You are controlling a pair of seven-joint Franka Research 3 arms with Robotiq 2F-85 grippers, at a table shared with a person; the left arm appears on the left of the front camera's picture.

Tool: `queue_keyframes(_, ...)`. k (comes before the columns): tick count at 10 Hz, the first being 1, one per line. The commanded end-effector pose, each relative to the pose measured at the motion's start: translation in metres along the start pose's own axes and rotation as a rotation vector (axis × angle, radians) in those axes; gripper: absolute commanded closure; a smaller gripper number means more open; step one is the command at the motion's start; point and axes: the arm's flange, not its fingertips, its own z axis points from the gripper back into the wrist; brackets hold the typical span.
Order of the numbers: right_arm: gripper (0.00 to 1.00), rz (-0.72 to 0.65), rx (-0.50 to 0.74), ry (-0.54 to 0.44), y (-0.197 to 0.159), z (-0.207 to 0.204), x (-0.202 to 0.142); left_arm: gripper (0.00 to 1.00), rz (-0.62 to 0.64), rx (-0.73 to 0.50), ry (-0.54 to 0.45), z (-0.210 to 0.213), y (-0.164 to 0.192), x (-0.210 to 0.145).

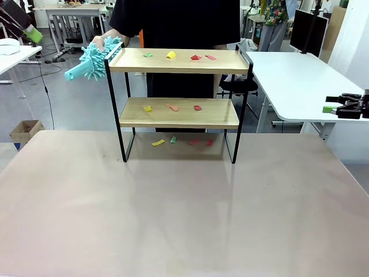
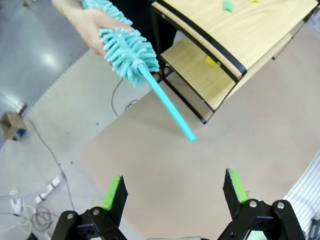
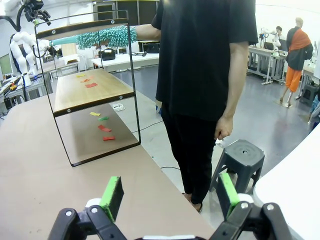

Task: Clean the shelf.
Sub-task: Pick up the Duster handed by the human.

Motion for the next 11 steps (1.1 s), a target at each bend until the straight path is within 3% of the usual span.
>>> queue_keyframes(1,0.00,0.004,0.003,0.000,0.000,-0.001,0.002,0.00,0.095,0.104,0.040,-0.002,-0.038,0.006)
queue_keyframes(5,0.00,0.004,0.003,0.000,0.000,-0.001,0.002,0.00,0.211,0.230,0.075,-0.027,-0.079,0.028)
queue_keyframes(11,0.00,0.004,0.003,0.000,0.000,-0.001,0.002,0.00,0.301,0.249,0.113,-0.107,-0.081,0.030)
